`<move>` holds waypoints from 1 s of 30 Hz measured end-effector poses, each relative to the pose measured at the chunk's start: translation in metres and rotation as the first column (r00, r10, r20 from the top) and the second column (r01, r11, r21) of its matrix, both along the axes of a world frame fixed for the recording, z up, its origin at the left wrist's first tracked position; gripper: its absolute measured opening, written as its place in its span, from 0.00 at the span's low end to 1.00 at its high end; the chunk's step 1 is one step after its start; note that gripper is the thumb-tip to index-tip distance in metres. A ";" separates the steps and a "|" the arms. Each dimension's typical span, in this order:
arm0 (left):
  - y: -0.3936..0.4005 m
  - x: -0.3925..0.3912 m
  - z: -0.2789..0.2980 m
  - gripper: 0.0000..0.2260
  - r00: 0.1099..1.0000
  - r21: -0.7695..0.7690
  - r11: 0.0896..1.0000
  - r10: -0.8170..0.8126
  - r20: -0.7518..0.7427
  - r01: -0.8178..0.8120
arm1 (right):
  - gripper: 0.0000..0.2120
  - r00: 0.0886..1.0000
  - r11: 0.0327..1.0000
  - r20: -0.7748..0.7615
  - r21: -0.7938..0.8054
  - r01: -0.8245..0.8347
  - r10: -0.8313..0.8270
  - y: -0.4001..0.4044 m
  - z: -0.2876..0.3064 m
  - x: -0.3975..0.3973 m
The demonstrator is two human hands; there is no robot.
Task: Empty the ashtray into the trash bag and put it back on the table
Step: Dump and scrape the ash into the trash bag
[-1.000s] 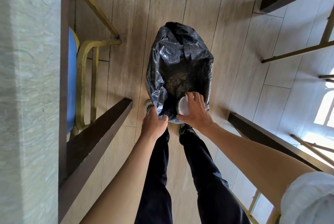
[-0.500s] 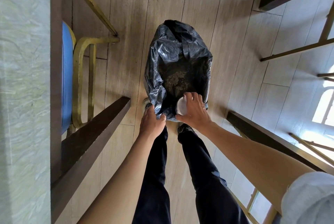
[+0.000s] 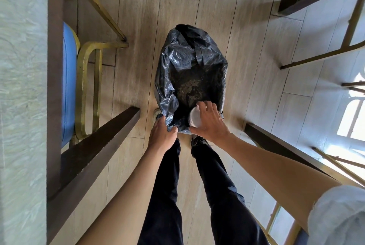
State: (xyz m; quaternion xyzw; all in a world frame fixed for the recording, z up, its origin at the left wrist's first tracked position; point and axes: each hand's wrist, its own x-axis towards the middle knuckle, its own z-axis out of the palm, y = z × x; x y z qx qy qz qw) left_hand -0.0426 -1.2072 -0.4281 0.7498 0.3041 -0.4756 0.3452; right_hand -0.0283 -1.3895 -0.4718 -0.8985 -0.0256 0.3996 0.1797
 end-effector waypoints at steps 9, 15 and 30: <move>-0.001 -0.006 0.010 0.30 0.999 0.032 0.999 -0.011 0.030 0.010 | 0.42 0.997 0.995 0.002 0.075 0.073 -0.073 -0.004 0.018 0.001; -0.010 0.001 0.054 0.29 0.999 0.036 0.999 -0.019 0.042 0.018 | 0.43 0.991 0.986 0.014 0.108 0.131 -0.133 -0.010 0.064 0.009; -0.028 0.021 0.289 0.19 0.929 -0.103 0.990 -0.049 0.367 0.092 | 0.29 0.553 0.495 -0.411 0.249 0.833 -0.725 -0.042 0.289 0.022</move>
